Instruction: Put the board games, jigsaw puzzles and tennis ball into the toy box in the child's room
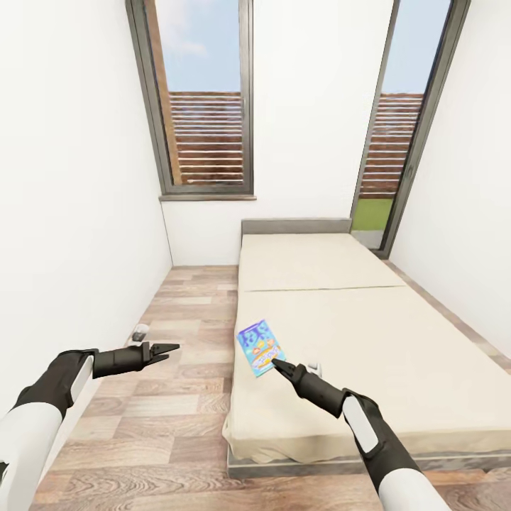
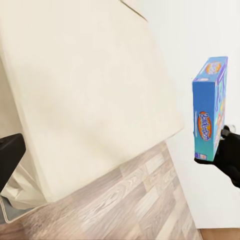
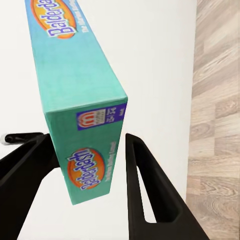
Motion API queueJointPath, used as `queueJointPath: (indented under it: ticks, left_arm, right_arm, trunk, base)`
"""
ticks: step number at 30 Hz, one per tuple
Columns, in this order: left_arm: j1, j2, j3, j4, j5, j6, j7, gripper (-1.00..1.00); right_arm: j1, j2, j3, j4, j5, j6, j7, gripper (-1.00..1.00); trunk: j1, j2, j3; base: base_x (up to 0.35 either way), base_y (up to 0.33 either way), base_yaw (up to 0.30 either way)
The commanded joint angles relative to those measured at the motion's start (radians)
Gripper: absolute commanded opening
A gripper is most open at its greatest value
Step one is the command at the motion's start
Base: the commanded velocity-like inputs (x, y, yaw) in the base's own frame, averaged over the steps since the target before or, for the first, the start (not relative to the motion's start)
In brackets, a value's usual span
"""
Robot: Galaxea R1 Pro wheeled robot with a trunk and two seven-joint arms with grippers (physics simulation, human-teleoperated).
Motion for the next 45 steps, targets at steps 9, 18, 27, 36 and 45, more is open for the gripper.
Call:
queueJointPath:
  ticks: [9,18,27,36,45]
  left_arm:
    - [-0.001,0.0,0.002,0.0,-0.002,0.009,-0.003,1.0]
    - [-0.001,0.0,-0.001,0.0,-0.001,0.01,-0.005,1.0]
    - [-0.001,-0.002,-0.001,0.0,-0.001,0.01,-0.004,1.0]
    - [-0.001,-0.002,-0.002,0.0,-0.003,0.009,-0.002,1.0]
    - [-0.001,-0.001,-0.003,0.0,-0.003,0.01,-0.001,1.0]
  right_arm:
    - [-0.002,-0.042,-0.008,-0.016,-0.003,0.025,0.026,-1.0]
    - [0.013,-0.07,-0.008,-0.225,-0.001,0.168,0.041,-1.0]
    - [0.037,-0.087,-0.009,-0.267,0.005,0.171,0.043,-1.0]
    - [0.039,-0.088,-0.011,-0.27,0.001,0.166,0.041,-1.0]
    - [0.039,-0.088,-0.011,-0.27,0.001,0.163,0.042,-1.0]
  trunk:
    - [-0.035,0.063,0.027]
    - [-0.069,0.126,0.055]
    - [-0.104,0.189,0.084]
    - [-0.138,0.252,0.112]
    - [-0.173,0.315,0.14]
  base:
    - [0.0,0.0,0.0]
    - [0.0,0.0,0.0]
    - [0.0,0.0,0.0]
    - [0.0,0.0,0.0]
    - [0.0,0.0,0.0]
